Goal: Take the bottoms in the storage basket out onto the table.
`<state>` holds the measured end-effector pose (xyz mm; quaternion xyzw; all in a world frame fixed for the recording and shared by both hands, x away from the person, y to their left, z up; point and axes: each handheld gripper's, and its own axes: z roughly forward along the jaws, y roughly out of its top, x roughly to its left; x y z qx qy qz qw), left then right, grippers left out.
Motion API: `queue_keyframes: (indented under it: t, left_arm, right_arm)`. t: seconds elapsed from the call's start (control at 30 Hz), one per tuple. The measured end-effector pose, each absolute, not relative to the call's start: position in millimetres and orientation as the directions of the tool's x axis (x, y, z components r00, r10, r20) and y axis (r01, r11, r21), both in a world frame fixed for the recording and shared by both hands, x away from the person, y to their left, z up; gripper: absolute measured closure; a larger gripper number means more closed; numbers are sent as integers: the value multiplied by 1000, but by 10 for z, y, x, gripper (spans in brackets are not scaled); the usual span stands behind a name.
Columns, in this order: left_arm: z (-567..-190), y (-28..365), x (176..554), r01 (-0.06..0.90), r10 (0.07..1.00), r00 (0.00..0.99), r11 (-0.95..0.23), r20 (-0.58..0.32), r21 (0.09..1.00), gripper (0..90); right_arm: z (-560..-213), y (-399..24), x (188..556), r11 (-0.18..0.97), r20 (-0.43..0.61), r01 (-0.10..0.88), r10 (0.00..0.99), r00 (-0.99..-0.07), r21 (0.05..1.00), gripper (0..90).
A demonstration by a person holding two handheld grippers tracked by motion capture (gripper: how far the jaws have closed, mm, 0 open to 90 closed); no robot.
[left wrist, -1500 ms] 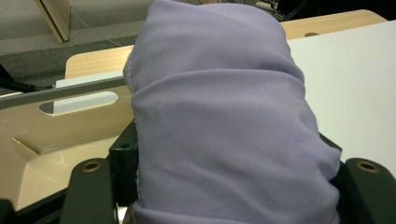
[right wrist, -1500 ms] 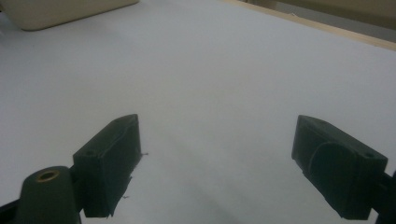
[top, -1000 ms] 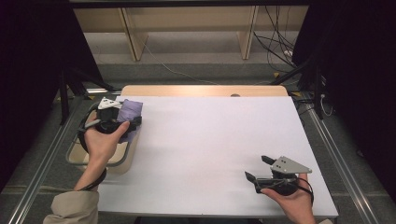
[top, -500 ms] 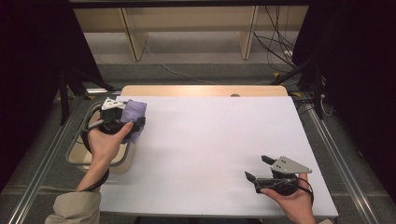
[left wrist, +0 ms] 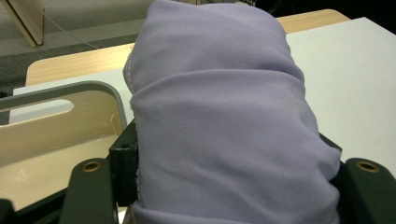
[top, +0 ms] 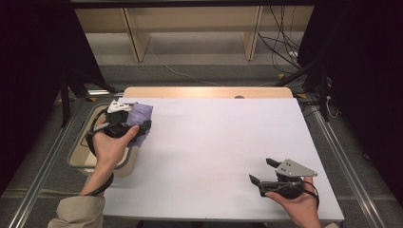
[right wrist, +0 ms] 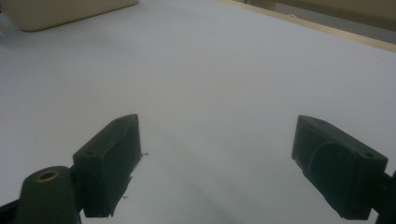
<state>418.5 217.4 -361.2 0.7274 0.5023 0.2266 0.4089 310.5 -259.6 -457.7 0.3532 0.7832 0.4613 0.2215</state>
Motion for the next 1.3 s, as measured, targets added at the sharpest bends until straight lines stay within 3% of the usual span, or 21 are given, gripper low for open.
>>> queue_keyframes:
  t: [1.3]
  left_arm:
    - [-3704,1848,4148,546,884,464,-232,-60,805,330]
  right_arm:
    - [-4573,-2598,3107,322,-22,347,760,-649,881,163]
